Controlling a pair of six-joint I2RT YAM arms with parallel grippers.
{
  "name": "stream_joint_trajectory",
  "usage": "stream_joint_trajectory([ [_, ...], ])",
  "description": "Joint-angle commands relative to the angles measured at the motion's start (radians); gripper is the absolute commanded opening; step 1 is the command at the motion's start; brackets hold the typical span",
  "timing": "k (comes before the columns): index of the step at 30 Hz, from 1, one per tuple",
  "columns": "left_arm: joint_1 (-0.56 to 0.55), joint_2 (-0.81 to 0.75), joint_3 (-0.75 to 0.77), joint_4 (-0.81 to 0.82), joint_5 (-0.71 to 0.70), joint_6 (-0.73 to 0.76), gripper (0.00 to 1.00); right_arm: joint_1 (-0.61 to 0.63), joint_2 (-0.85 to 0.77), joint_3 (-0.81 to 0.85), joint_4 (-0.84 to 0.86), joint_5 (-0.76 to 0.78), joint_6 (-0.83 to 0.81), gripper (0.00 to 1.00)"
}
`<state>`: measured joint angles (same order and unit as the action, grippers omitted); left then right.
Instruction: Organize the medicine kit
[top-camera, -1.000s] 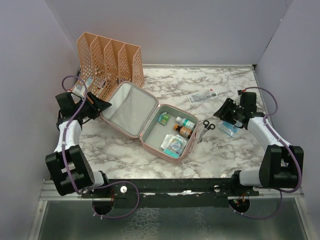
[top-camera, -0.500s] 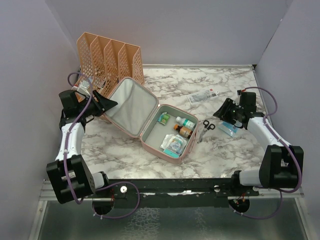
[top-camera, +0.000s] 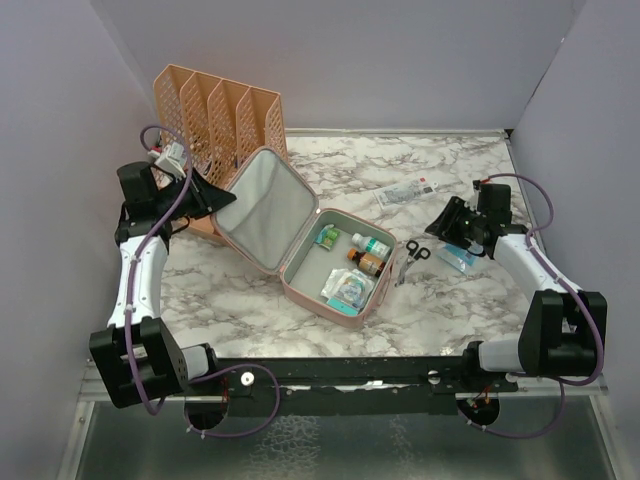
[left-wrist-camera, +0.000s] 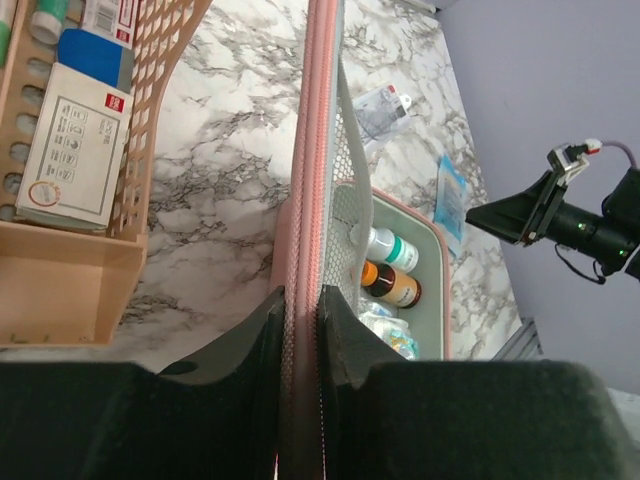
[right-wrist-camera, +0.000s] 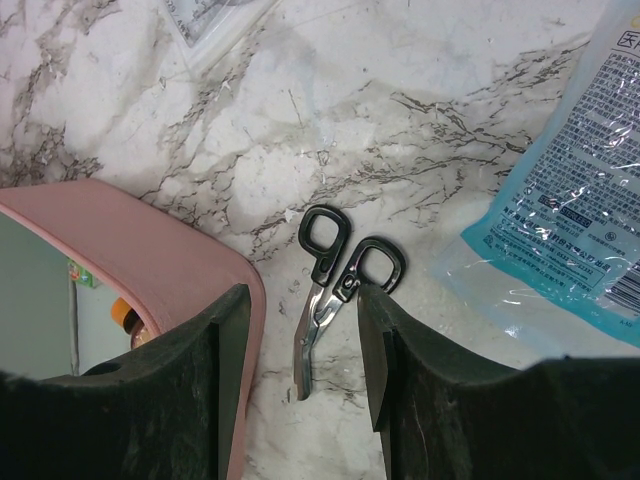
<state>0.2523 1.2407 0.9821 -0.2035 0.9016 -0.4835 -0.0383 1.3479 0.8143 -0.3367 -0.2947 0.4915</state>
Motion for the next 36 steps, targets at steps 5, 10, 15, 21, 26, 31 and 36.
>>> stream_joint_trajectory([
  [5,-0.064,-0.054,0.046,-0.096,-0.054,0.14,0.0,0.021,-0.001,0.024,-0.006,-0.007,-0.032,0.47],
  [10,-0.064,-0.133,0.098,-0.194,-0.357,0.204,0.0,0.061,-0.013,0.025,-0.009,-0.001,-0.038,0.47],
  [15,-0.092,-0.152,0.141,-0.277,-0.49,0.231,0.0,0.121,-0.007,0.02,-0.007,0.057,-0.04,0.47],
  [21,-0.132,-0.169,0.118,-0.284,-0.429,0.21,0.0,0.203,0.061,0.063,-0.079,0.192,-0.023,0.45],
  [26,-0.164,-0.192,0.095,-0.292,-0.39,0.211,0.0,0.293,0.091,0.077,-0.127,0.308,0.008,0.45],
  [31,-0.198,-0.201,0.087,-0.301,-0.371,0.225,0.0,0.333,0.107,0.077,-0.149,0.37,0.031,0.45],
  [36,-0.232,-0.201,0.091,-0.3,-0.345,0.237,0.0,0.343,0.126,0.079,-0.158,0.411,0.049,0.44],
])
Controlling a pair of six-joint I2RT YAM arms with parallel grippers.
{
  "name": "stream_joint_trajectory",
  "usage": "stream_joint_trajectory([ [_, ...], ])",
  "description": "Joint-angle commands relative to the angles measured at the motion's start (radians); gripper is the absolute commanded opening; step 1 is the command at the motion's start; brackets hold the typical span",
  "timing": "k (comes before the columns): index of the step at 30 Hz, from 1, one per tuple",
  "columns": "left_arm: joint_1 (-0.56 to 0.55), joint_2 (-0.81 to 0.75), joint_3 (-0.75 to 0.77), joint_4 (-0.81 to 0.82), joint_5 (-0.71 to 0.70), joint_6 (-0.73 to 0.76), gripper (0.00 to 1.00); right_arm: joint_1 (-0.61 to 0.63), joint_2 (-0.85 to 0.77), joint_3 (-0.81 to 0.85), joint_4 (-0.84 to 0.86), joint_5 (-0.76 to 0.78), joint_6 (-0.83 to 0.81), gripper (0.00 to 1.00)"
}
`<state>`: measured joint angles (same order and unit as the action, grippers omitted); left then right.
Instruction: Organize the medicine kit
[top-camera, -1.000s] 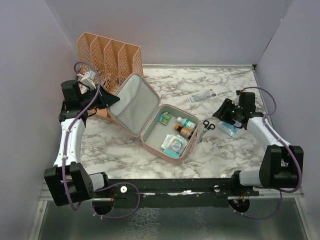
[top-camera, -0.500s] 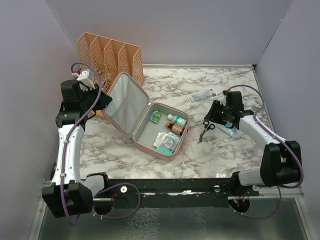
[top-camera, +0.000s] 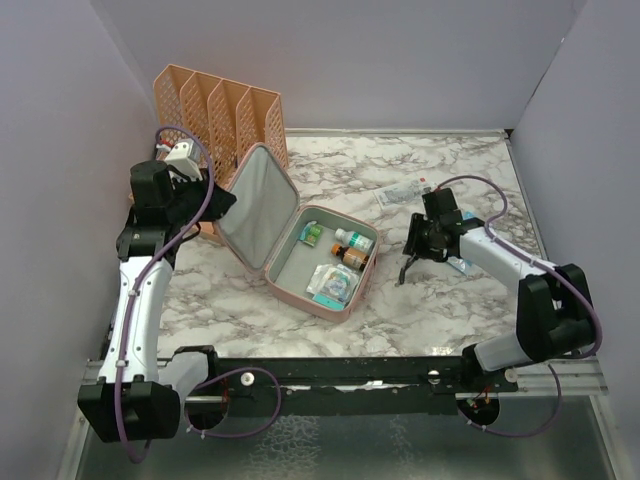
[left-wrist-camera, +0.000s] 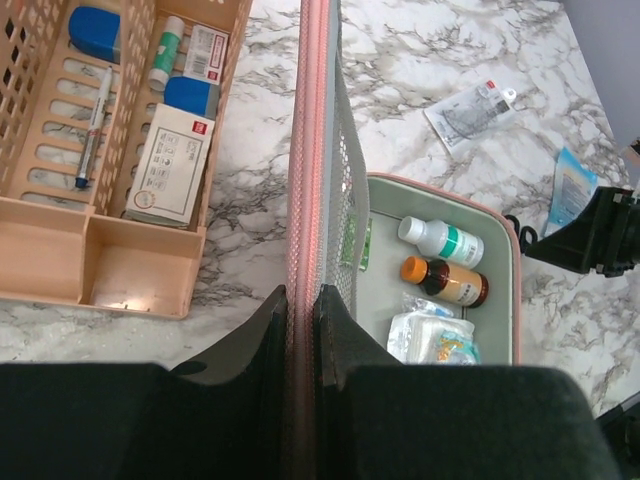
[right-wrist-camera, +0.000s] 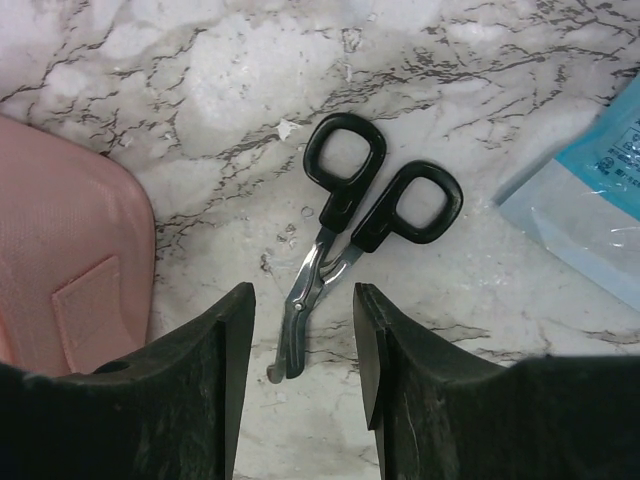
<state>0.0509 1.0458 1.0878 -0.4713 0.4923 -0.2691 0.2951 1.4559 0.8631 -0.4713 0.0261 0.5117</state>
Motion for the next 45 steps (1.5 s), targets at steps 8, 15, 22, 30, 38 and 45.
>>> stream_joint_trajectory([
  [8,-0.067,0.007,-0.007,-0.023,0.129,0.02,0.0,0.01,0.077,0.085,-0.051,0.324,0.042,0.43],
  [15,-0.091,0.007,-0.024,0.0,0.157,0.01,0.0,-0.054,0.16,0.18,-0.047,0.517,0.051,0.44],
  [22,-0.109,0.011,-0.033,0.009,0.142,0.005,0.0,-0.126,0.294,0.273,-0.091,0.592,0.091,0.44],
  [30,-0.12,0.021,-0.04,0.013,0.139,-0.002,0.0,-0.159,0.396,0.289,-0.079,0.561,0.077,0.41],
  [38,-0.123,0.031,-0.027,0.014,0.168,-0.015,0.0,-0.175,0.365,0.195,0.002,0.432,0.111,0.31],
  [45,-0.13,0.044,-0.026,0.046,0.221,-0.058,0.0,-0.188,0.295,0.128,0.058,0.341,0.124,0.01],
])
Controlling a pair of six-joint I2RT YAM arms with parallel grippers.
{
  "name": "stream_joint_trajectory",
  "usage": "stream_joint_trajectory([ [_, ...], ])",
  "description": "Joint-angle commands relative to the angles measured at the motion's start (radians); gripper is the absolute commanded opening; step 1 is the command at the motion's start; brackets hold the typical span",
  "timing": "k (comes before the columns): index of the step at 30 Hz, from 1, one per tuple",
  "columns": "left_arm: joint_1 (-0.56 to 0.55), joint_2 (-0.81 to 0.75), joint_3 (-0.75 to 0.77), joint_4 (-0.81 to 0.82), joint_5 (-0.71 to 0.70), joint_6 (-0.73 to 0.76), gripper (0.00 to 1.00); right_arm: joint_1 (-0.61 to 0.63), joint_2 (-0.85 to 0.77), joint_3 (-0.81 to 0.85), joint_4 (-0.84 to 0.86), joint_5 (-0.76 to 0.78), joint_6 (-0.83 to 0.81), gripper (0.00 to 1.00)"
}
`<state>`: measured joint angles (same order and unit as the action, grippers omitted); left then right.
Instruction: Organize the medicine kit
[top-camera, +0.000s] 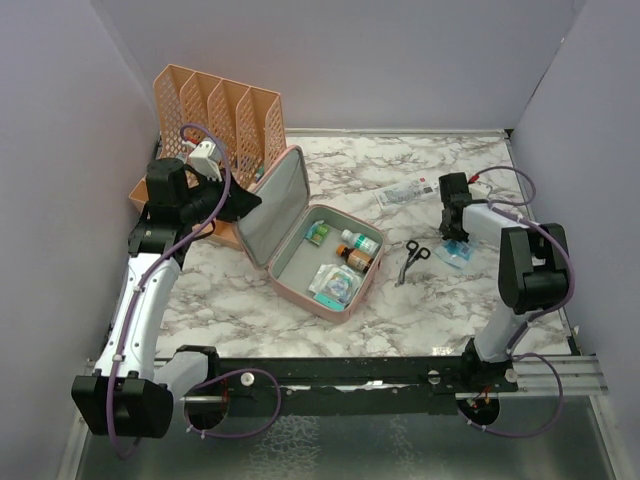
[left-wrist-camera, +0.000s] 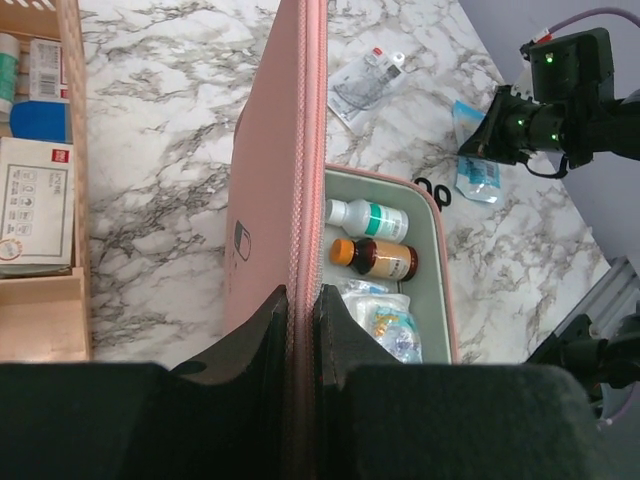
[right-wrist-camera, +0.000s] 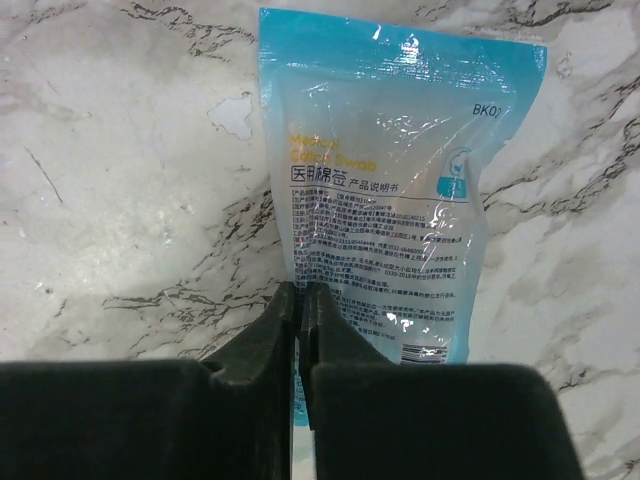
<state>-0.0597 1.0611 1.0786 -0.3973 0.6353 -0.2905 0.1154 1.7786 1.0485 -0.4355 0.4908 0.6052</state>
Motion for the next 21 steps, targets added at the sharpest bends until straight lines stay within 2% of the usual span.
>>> stream_joint_trajectory([
  [1,-0.023,0.031,-0.018,-0.021,0.086,-0.047,0.0,-0.007,-0.041,-0.061,0.024,-0.132,0.031,0.01],
  [7,-0.043,0.048,-0.032,0.041,0.119,-0.115,0.0,-0.008,-0.176,-0.09,0.041,-0.221,0.028,0.01],
  [15,-0.067,0.063,-0.04,0.158,0.028,-0.23,0.0,-0.007,-0.419,-0.141,0.095,-0.361,0.056,0.01],
  [21,-0.077,0.075,-0.08,0.268,0.056,-0.315,0.0,0.012,-0.568,-0.185,0.183,-0.518,0.172,0.01],
])
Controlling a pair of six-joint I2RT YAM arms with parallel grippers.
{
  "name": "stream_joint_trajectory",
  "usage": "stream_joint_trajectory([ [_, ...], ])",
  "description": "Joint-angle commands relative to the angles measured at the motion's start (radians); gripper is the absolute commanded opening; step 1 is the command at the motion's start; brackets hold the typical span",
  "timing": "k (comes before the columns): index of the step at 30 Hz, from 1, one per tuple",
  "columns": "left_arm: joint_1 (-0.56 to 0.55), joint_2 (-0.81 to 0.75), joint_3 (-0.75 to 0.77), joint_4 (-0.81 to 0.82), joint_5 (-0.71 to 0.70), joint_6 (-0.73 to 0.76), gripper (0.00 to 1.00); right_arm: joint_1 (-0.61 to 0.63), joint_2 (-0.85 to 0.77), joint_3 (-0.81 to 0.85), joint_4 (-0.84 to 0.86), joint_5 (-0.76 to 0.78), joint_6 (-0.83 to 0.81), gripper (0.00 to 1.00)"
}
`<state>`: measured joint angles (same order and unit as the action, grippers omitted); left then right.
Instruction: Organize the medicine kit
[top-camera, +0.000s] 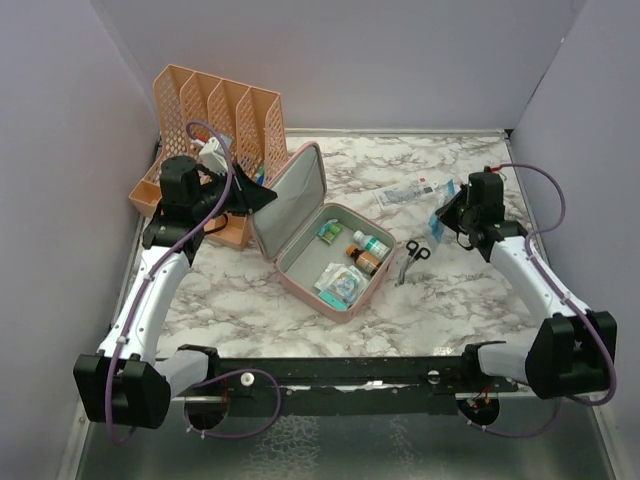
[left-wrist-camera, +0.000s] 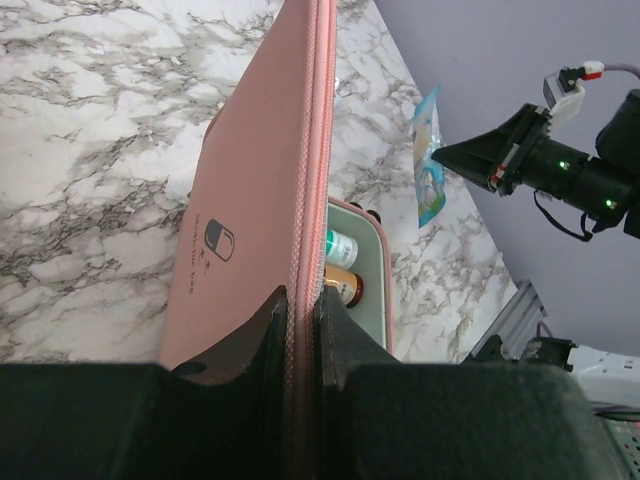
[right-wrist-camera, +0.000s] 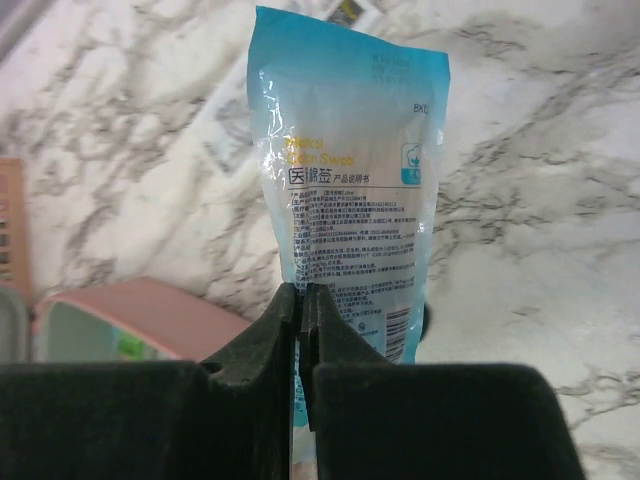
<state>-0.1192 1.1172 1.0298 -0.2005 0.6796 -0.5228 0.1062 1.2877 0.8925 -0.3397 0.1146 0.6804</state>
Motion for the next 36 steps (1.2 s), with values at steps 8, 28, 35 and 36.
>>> stream_joint_trajectory([
  [8,-0.017,0.016,-0.044,0.038,0.027,-0.066,0.0,0.236,-0.157,0.022,0.114,-0.05,0.237,0.01],
  [28,-0.018,0.048,0.082,-0.25,-0.066,0.135,0.12,0.659,-0.078,0.205,0.328,0.18,0.357,0.01],
  [35,-0.017,0.064,0.139,-0.291,-0.05,0.181,0.17,0.726,0.035,0.319,0.369,0.248,0.4,0.01],
  [36,-0.017,0.067,0.144,-0.296,-0.042,0.182,0.15,0.74,0.054,0.342,0.37,0.26,0.404,0.01],
])
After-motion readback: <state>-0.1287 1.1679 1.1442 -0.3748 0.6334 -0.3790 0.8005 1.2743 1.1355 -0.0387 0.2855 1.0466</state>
